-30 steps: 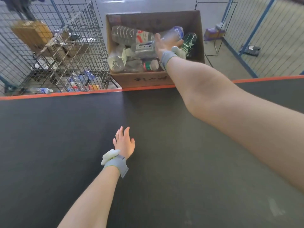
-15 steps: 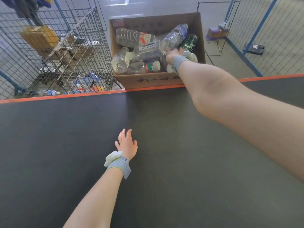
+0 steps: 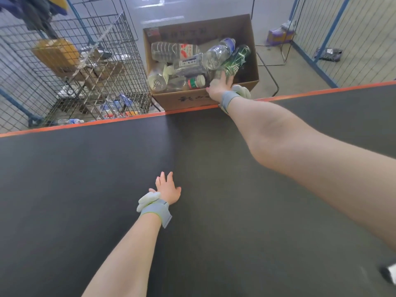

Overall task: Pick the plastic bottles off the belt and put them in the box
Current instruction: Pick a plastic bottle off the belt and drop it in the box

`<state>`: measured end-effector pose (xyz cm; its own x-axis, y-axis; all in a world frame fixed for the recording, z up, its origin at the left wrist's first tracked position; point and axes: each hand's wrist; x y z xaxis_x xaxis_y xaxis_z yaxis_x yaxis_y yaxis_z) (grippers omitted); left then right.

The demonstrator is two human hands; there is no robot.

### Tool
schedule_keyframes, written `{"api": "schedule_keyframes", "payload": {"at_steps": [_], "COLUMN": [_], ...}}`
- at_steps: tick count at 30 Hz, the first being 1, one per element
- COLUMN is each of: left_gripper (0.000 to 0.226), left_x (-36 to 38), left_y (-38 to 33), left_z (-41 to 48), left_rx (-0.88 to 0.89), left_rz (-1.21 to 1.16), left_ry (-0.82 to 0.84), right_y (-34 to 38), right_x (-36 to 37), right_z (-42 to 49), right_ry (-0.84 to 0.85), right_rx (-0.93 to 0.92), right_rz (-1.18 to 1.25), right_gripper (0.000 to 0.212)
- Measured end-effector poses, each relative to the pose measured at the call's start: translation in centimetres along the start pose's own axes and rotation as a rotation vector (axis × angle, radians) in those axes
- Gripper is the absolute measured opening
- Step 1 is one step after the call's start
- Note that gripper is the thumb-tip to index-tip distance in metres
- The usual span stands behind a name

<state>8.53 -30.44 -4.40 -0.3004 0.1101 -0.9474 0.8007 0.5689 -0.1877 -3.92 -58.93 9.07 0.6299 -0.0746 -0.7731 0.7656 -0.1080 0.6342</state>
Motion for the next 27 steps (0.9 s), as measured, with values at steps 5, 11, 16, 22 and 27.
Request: {"api": "schedule_keyframes", "payload": {"at_steps": [5, 11, 16, 22, 27], "left_gripper": [0.067, 0.077, 0.08, 0.09, 0.088], "left_x": [-0.1, 2.3, 3.4, 4.1, 6.6], "left_y": [2.4, 8.4, 13.9, 17.7, 20.2], "left_z": [-5.0, -15.0, -23.2, -29.1, -31.0], "left_rx": [-0.022, -0.055, -0.046, -0.237, -0.238], "left_rz": [-0.015, 0.119, 0.35, 0.374, 0.26], "left_ry": [0.05, 0.188, 0.224, 0.018, 0.166], "right_y": [-3.9, -13.9, -20.0, -22.4, -21.1], "right_x": [-0.9, 1.3, 2.0, 2.4, 1.9], "right_z": [-10.1, -26.6, -37.7, -44.5, -48.1], "right_ry": [0.121, 0.478, 0.646, 0.675, 0.71], "right_rx": [0.047, 0.126, 0.106, 0.002, -0.063], "right_rz": [-0.02, -0.234, -0.301, -0.408, -0.344], "right_gripper": [0.084, 0.095, 0.098, 0.104, 0.096]}}
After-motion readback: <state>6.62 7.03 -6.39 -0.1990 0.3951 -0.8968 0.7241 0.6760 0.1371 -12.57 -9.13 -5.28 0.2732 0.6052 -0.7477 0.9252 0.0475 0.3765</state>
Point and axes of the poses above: each hand's wrist, its own z-axis towards the middle knuckle, its own x-axis out of the palm, y = z × x, and after that the axes turned 14 degrees about -y, right-handed
